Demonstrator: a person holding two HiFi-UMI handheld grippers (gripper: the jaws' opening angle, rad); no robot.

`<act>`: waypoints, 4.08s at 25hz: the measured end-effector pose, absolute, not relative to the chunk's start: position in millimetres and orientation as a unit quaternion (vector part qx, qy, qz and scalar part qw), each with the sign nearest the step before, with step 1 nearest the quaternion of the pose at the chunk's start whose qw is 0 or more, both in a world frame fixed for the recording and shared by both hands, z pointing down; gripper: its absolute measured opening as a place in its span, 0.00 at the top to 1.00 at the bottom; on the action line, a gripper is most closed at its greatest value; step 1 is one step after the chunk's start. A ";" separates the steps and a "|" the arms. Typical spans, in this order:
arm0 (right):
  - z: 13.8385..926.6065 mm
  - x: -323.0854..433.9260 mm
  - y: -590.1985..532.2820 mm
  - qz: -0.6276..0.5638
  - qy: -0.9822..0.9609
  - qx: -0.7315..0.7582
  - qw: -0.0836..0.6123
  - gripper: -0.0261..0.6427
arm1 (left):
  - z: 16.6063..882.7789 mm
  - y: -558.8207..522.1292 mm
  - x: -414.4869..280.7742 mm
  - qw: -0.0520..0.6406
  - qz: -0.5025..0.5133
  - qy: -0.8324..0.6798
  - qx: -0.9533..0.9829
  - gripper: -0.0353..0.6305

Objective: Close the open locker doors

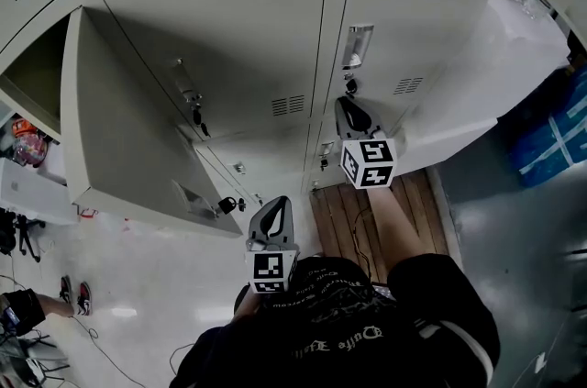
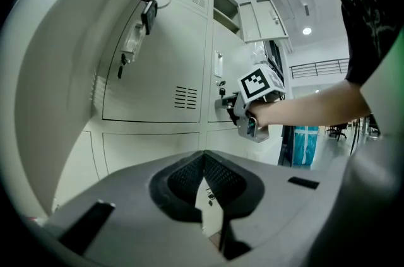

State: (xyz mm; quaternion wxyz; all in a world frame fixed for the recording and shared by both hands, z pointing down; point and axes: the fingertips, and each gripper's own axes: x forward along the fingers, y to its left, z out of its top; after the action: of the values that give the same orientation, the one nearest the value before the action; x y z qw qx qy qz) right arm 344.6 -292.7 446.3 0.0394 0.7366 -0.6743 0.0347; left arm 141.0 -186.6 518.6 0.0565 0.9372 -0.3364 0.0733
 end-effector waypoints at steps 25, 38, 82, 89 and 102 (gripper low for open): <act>249.2 452.6 -113.6 -0.102 -0.631 0.765 -0.084 0.78 | 503.5 -165.9 207.6 0.054 0.067 -0.211 0.974 0.94; 94.5 553.3 16.7 -0.213 -0.511 0.821 -0.141 0.76 | 442.3 -149.1 259.4 0.061 0.041 -0.160 0.984 0.94; 48.8 439.5 -3.9 -0.293 -0.616 0.715 -0.152 0.82 | 452.0 -153.2 217.3 0.083 0.096 -0.188 0.974 0.94; 49.3 400.8 -28.2 -0.299 -0.654 0.668 -0.194 0.82 | 447.7 -136.0 200.3 0.076 0.063 -0.189 0.977 0.94; 48.4 351.6 -85.5 -0.276 -0.693 0.641 -0.181 0.88 | 447.9 -146.2 168.3 0.071 0.051 -0.225 0.970 0.94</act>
State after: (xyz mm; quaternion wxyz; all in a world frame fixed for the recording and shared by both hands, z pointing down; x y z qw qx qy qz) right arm 351.6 -85.5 48.4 -0.1809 0.6411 -0.6928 -0.2763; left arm 168.3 -146.2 447.9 0.0712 0.9704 -0.2252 0.0510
